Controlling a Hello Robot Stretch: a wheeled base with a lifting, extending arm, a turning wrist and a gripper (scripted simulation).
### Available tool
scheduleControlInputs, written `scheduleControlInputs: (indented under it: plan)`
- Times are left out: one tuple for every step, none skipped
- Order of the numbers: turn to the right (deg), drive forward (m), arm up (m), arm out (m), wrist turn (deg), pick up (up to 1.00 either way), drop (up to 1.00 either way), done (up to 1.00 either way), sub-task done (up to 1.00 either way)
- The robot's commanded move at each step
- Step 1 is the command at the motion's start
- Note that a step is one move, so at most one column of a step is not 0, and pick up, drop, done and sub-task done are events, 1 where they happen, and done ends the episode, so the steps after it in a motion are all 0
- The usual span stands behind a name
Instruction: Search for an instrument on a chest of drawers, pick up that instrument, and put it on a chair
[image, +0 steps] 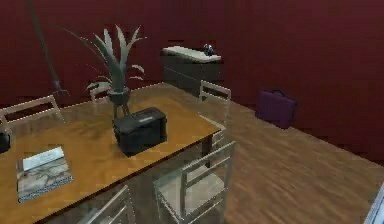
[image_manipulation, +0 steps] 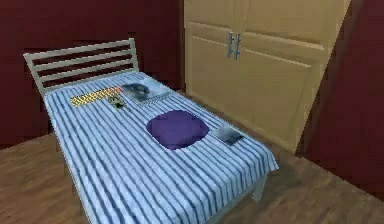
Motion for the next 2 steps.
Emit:
scheduleControlInputs:
  plan:
    - [15.0,0.0,0.0,0.0,0.0,0.0,0.0,0.0,0.0]
    - [0.0,0.5,0.0,0.0,0.0,0.0,0.0,0.0,0.0]
